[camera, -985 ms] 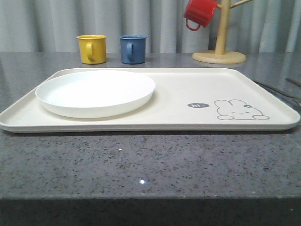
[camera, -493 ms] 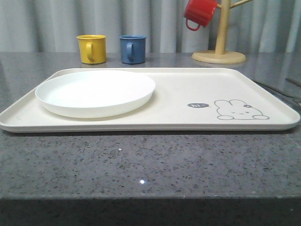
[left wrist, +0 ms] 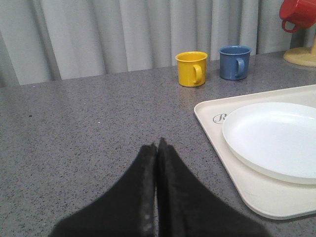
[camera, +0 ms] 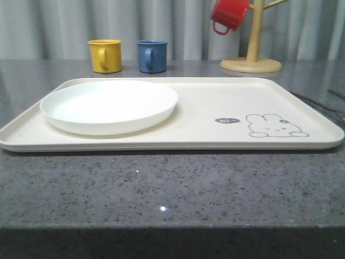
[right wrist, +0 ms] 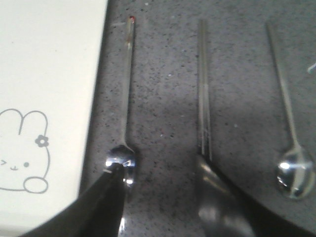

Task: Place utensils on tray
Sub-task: 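Grasp the fork on the table with the right gripper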

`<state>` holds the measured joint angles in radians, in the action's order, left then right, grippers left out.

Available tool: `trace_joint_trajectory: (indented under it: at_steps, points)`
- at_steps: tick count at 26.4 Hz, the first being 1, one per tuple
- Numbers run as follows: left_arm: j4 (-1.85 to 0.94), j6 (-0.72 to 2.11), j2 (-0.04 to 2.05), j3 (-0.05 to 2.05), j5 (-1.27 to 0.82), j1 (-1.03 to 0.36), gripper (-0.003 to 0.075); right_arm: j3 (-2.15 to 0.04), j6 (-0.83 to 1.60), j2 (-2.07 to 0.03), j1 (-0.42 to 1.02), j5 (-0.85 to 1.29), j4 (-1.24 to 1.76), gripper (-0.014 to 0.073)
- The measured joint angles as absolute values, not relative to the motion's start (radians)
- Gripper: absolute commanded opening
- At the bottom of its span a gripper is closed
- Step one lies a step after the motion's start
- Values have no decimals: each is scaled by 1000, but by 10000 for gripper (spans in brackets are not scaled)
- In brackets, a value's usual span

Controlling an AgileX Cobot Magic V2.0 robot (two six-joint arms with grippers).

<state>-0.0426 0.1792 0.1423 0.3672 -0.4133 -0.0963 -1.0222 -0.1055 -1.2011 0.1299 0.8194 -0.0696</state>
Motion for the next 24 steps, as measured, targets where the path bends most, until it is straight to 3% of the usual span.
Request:
trace_joint_trajectory:
  at_steps: [8,20,24]
  points:
    - [-43,179,142,367,-411,-96,-18,-1173,-102,-1478,149,840,-56,359]
    - [-43,179,142,367,-411,-96,-18,-1208,-100,-1629,149,798,-53,358]
    - [-43,179,142,367,-411,-96,-18,-1208,-100,-1645,149,789,-53,239]
